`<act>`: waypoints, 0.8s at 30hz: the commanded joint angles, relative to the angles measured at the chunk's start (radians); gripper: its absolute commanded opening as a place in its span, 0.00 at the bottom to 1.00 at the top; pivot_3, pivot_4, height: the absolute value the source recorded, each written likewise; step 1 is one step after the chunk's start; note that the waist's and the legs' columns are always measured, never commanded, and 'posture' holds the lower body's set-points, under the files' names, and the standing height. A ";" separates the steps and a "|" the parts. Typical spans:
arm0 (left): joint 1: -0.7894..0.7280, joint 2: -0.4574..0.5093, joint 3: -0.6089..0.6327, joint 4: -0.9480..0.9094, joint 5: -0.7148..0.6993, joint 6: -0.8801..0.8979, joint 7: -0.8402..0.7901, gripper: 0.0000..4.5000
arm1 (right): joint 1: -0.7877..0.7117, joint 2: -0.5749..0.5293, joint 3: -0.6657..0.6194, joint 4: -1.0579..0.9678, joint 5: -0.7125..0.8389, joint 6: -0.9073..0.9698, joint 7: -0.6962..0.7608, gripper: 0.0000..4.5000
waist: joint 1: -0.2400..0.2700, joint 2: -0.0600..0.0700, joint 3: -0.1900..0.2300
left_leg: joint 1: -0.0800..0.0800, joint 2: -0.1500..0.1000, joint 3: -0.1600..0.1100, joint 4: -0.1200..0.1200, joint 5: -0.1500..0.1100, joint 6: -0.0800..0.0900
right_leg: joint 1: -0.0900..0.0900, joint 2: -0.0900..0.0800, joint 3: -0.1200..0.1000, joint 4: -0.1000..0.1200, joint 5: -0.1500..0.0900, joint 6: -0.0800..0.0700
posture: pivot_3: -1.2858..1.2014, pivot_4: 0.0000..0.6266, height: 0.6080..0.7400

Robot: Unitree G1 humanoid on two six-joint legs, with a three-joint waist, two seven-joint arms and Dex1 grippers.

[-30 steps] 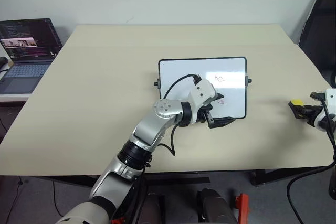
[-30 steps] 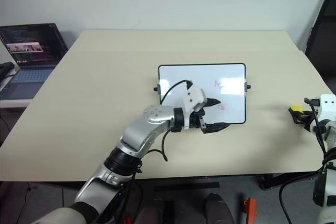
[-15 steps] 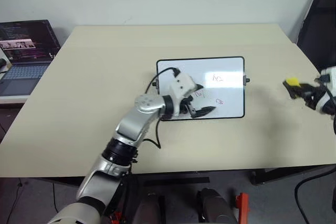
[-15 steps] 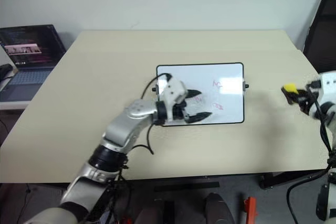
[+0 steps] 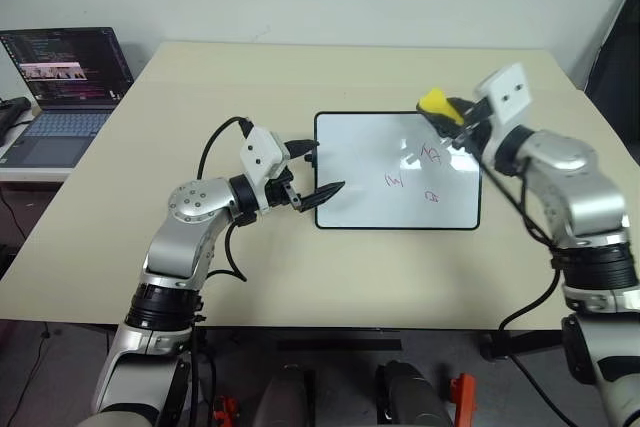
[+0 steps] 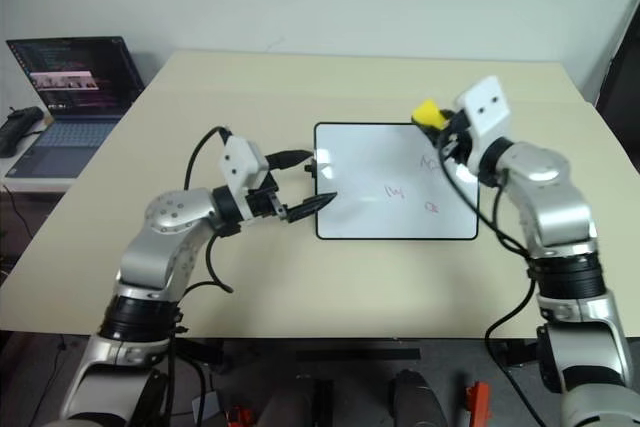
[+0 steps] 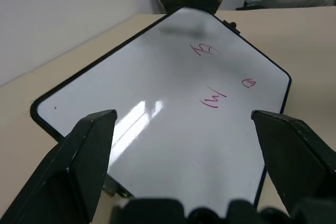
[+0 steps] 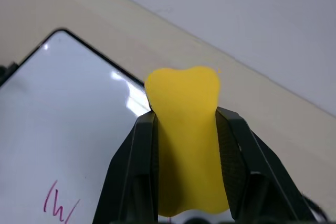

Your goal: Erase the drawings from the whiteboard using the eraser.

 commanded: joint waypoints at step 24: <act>0.066 0.060 -0.003 -0.144 -0.074 0.085 -0.064 1.00 | 0.151 0.078 0.100 0.241 -0.171 -0.275 0.081 0.25 | -0.033 -0.005 -0.004 | 0.016 0.002 0.001 0.000 0.000 0.000 | 0.014 0.002 0.001 0.002 0.000 0.001 | 0.52 0.24 1.00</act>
